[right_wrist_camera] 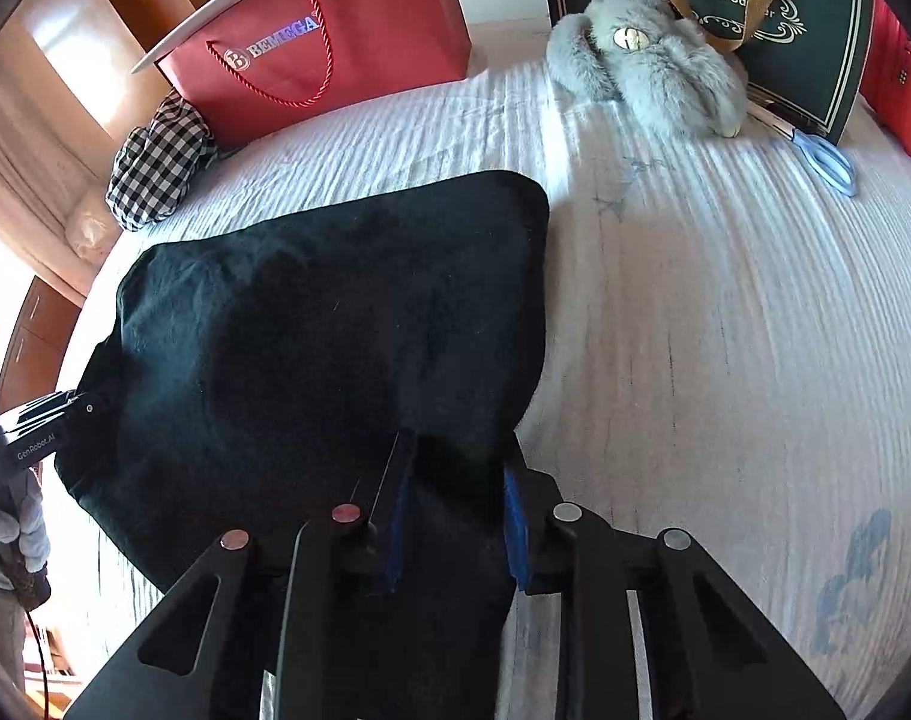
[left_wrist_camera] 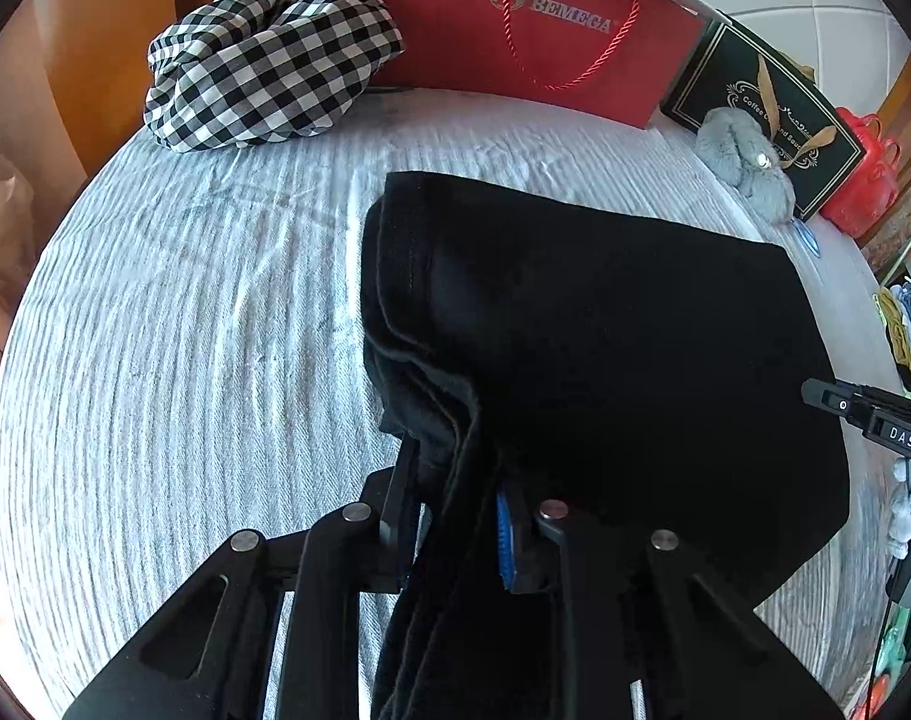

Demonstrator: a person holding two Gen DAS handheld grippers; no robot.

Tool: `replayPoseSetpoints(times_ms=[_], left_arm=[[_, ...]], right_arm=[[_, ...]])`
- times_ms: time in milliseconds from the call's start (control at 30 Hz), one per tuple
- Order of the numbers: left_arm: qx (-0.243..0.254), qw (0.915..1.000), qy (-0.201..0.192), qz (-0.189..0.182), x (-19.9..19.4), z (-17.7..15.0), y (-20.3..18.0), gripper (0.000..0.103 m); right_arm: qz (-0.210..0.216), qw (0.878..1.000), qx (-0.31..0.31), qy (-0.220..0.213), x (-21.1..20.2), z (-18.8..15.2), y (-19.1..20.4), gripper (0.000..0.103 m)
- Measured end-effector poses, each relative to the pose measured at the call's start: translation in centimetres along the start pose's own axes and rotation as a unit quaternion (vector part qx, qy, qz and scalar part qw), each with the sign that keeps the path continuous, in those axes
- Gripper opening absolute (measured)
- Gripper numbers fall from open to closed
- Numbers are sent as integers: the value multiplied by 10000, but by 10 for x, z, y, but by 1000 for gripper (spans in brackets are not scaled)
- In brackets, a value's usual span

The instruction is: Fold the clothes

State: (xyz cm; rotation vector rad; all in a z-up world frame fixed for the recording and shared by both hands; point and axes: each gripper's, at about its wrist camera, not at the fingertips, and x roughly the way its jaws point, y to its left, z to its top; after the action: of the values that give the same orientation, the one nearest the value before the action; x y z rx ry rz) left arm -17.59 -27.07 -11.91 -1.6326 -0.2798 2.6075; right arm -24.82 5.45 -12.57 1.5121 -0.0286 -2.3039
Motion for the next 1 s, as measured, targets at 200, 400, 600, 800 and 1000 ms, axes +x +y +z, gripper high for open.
replayPoseSetpoints(times_ms=[200,400,600,800,1000], left_arm=[[-55,9999,-89,-35,-2,-4,4,19],[-75,9997,-205,108,-8,-13,2,14],[-203,9996,-209,9,-14,-21,13,15],[-159,9996,-227,75,-20,-28,15,15],[-131,9994,-327,47,-27,-38,23,15]], right_arm=[[186,9996,187,57,0,2,-8,26],[-116,9993,-249,239,1,5,6,22],[-53,9994,-179,279,0,4,3,22],[287,9984,-24,493,0,9,-7,22],[219,9980,-95,592,0,12,-4,20]])
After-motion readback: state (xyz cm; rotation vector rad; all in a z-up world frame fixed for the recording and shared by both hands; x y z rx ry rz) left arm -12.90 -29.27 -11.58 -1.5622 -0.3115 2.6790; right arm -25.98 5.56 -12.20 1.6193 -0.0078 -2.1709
